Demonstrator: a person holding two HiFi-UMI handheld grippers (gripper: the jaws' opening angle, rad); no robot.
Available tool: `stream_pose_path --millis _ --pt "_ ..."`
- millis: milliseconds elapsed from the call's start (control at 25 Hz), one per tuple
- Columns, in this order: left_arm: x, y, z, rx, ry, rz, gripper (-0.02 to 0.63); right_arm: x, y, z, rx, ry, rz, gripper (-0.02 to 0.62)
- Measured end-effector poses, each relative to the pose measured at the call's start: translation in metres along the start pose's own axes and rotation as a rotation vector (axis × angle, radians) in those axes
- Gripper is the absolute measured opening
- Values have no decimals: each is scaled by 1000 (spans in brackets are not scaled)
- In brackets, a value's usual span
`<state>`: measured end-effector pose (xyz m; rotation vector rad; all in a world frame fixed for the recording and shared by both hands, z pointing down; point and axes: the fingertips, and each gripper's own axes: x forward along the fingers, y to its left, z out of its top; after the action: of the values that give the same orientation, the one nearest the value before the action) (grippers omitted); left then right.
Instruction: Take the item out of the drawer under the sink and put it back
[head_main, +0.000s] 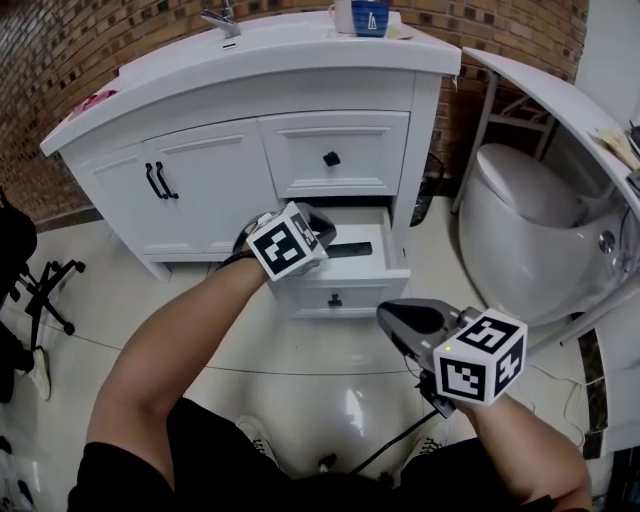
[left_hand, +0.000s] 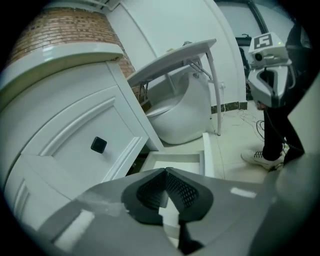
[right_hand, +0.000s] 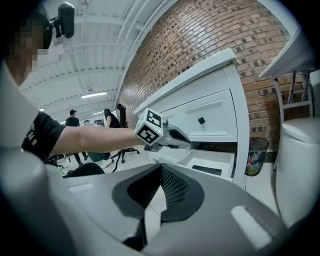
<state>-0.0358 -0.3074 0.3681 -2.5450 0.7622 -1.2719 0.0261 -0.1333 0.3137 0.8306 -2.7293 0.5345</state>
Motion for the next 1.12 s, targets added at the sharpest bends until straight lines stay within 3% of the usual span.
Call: stream_pose_path --millis 320,640,920,1120 --pt "-71 -50 16 -157 -180 -8 5 2 9 2 -13 -7 5 3" --pt "-148 -91 24 -420 -428 -34 5 -10 15 16 9 -63 -14 3" --pt "-199 -109 42 -467 -574 -35 5 -20 29 25 8 -99 -16 3" --pt "-205 -114 26 -504 -586 1 5 -21 42 19 -6 -87 -9 3"
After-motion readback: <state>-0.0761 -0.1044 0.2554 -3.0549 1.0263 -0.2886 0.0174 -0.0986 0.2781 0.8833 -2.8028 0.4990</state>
